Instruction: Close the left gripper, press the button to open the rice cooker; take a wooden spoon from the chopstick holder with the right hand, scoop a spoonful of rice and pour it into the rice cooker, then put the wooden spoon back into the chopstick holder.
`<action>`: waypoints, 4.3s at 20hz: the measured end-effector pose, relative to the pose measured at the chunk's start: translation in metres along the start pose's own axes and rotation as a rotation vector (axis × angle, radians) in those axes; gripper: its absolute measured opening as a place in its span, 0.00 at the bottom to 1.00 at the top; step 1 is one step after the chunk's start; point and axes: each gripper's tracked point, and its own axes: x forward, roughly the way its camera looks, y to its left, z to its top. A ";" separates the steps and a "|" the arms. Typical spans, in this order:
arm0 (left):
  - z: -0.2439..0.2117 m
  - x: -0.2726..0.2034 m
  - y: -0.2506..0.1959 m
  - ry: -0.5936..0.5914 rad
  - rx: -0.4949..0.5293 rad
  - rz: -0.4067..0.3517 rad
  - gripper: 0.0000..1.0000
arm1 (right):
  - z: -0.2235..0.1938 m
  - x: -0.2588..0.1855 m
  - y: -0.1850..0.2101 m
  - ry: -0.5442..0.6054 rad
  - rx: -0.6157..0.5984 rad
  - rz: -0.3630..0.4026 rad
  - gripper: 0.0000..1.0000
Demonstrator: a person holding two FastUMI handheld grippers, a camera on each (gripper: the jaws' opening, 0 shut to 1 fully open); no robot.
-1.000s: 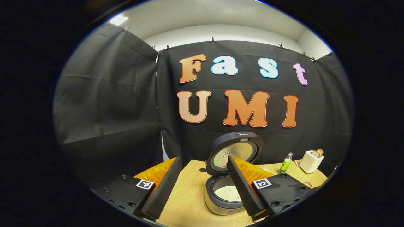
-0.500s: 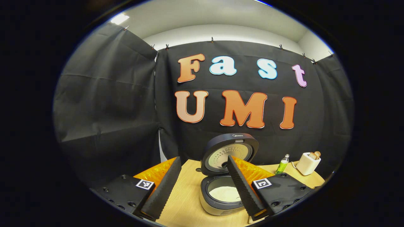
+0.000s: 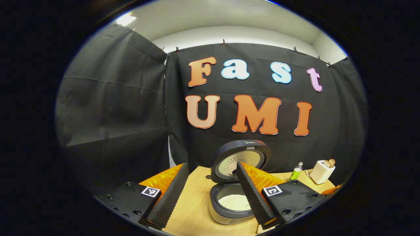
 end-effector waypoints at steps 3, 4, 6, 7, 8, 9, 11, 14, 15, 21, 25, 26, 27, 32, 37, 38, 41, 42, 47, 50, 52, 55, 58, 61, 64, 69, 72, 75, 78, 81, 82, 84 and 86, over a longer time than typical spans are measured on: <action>0.001 0.002 0.002 0.001 -0.015 0.003 0.95 | 0.004 -0.002 0.022 -0.016 -0.020 0.017 0.12; 0.002 0.002 0.005 0.003 -0.017 0.006 0.96 | 0.006 0.000 0.029 -0.019 -0.021 0.020 0.12; 0.006 0.001 0.010 0.001 -0.020 0.011 0.98 | 0.008 0.002 0.045 -0.018 -0.013 0.028 0.12; 0.009 0.001 0.015 -0.001 -0.019 0.014 0.98 | 0.004 0.002 0.055 -0.019 -0.016 0.037 0.12; 0.009 0.001 0.019 -0.003 -0.015 0.017 0.95 | 0.003 0.004 0.064 -0.021 -0.019 0.047 0.12; 0.011 0.001 0.023 -0.002 -0.009 0.018 0.95 | 0.001 0.005 0.075 -0.023 -0.019 0.056 0.07; 0.013 0.002 0.030 0.000 0.003 0.022 0.95 | -0.005 0.010 0.096 -0.018 -0.021 0.078 0.12; 0.014 0.001 0.039 -0.005 0.005 0.023 0.95 | -0.017 0.022 0.126 -0.005 -0.039 0.103 0.12; 0.013 0.001 0.042 -0.002 0.008 0.022 0.95 | -0.022 0.027 0.135 -0.001 -0.048 0.110 0.12; 0.000 0.003 0.052 0.022 0.008 0.002 0.95 | -0.047 0.061 0.191 0.010 -0.096 0.167 0.12; -0.007 0.001 0.056 0.026 0.010 0.002 0.98 | -0.059 0.082 0.225 -0.004 -0.146 0.192 0.12; -0.010 0.001 0.059 0.034 0.010 0.005 1.00 | -0.061 0.086 0.231 -0.006 -0.159 0.199 0.12; -0.012 0.000 0.060 0.040 0.007 0.007 1.00 | -0.065 0.088 0.238 -0.007 -0.175 0.207 0.12; -0.012 -0.002 0.065 0.041 0.007 0.020 0.95 | -0.082 0.103 0.259 -0.019 -0.280 0.213 0.12; -0.008 -0.002 0.069 0.028 0.010 0.024 0.95 | -0.098 0.112 0.266 -0.019 -0.382 0.219 0.12; -0.009 -0.003 0.070 0.030 0.008 0.026 0.95 | -0.098 0.113 0.268 -0.025 -0.405 0.222 0.11; -0.011 -0.002 0.075 0.034 0.004 0.037 0.95 | -0.101 0.114 0.270 -0.043 -0.469 0.222 0.11; -0.010 -0.001 0.076 0.033 0.001 0.038 0.95 | -0.102 0.115 0.271 -0.045 -0.489 0.223 0.11; -0.009 -0.002 0.076 0.027 -0.004 0.038 0.95 | -0.115 0.117 0.273 -0.036 -0.585 0.219 0.11; -0.008 -0.001 0.076 0.023 0.002 0.037 0.95 | -0.125 0.118 0.272 -0.032 -0.660 0.214 0.11; -0.010 -0.003 0.076 0.025 0.008 0.039 0.95 | -0.133 0.121 0.269 -0.017 -0.697 0.211 0.11; -0.009 -0.004 0.077 0.027 0.000 0.041 0.95 | -0.141 0.125 0.268 -0.012 -0.744 0.210 0.12; -0.013 -0.004 0.080 0.030 0.000 0.046 0.95 | -0.146 0.127 0.265 -0.012 -0.771 0.208 0.11; -0.018 -0.004 0.083 0.043 -0.009 0.054 0.95 | -0.148 0.125 0.269 -0.027 -0.815 0.218 0.11; -0.019 -0.003 0.083 0.041 -0.018 0.056 0.96 | -0.148 0.123 0.273 -0.048 -0.871 0.228 0.11; -0.017 -0.006 0.083 0.033 -0.005 0.058 0.96 | -0.152 0.116 0.272 -0.064 -0.944 0.234 0.11; -0.015 -0.005 0.086 0.031 -0.010 0.059 0.95 | -0.156 0.116 0.274 -0.070 -0.984 0.241 0.11; -0.016 -0.007 0.088 0.031 -0.004 0.065 0.95 | -0.162 0.113 0.276 -0.073 -1.019 0.246 0.12; -0.017 -0.010 0.089 0.034 -0.001 0.067 0.95 | -0.166 0.112 0.280 -0.088 -1.070 0.255 0.12; -0.019 -0.012 0.091 0.037 -0.001 0.069 0.95 | -0.175 0.108 0.282 -0.092 -1.121 0.269 0.12; -0.019 -0.012 0.092 0.038 -0.002 0.069 0.95 | -0.177 0.108 0.282 -0.088 -1.126 0.272 0.12; -0.019 -0.013 0.093 0.039 -0.003 0.069 0.95 | -0.180 0.107 0.282 -0.087 -1.144 0.275 0.12; -0.020 -0.013 0.095 0.039 0.003 0.073 0.95 | -0.183 0.108 0.281 -0.088 -1.173 0.274 0.12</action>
